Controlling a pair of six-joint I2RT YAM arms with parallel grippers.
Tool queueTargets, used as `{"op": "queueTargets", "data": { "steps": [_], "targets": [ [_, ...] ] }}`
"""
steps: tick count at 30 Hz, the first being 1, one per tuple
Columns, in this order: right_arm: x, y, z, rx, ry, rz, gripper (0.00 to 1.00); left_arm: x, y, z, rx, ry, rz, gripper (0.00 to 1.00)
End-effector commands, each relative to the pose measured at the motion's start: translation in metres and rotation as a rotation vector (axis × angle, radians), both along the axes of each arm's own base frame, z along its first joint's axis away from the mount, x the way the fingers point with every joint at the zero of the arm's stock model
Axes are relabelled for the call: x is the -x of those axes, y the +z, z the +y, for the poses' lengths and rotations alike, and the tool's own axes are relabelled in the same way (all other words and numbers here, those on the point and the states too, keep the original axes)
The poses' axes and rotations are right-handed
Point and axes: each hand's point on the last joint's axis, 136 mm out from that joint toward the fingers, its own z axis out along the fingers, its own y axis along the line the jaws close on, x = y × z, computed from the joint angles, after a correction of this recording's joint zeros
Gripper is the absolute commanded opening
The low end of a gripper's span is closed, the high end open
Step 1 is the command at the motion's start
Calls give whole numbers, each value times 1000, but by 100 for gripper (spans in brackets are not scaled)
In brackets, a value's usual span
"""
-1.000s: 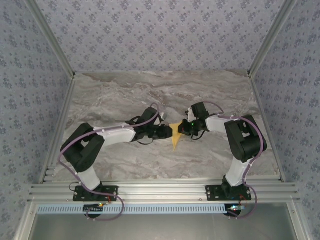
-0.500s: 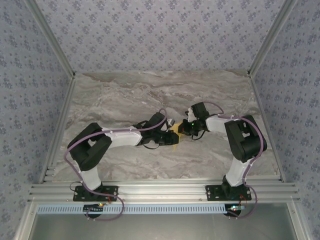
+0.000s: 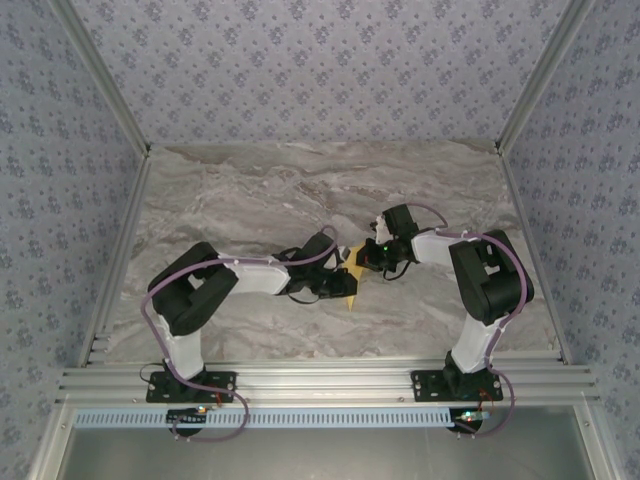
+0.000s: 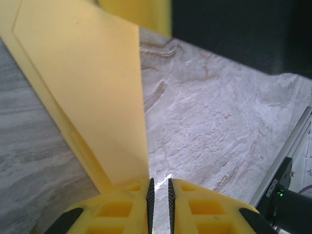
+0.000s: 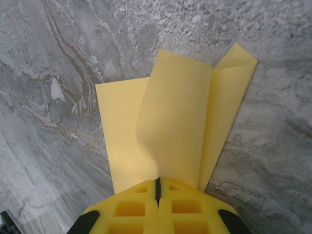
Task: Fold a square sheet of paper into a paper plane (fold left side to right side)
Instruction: Fold the wing for the fifth time at the center of the table.
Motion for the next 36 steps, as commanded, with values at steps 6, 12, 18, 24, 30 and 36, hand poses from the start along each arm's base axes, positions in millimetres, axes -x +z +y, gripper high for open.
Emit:
{"op": "queueTargets", "data": {
  "steps": [6,12,18,24,30,36],
  "targets": [
    [47,-50,-31,188,-2,197,3,6,-15,3,-27,1,25,16],
    [45,-47,-29,181,1,185,3,10,-27,8,-65,8,39,14],
    [42,-43,-26,157,6,163,2,18,-44,22,-130,27,59,11],
    [19,-7,-9,14,17,37,2,30,-60,27,-193,36,77,8],
    [11,40,-10,-37,24,-121,1,36,-74,32,-252,56,93,3],
    [42,44,-14,-48,43,-134,1,37,-76,31,-277,45,90,1]
  ]
}}
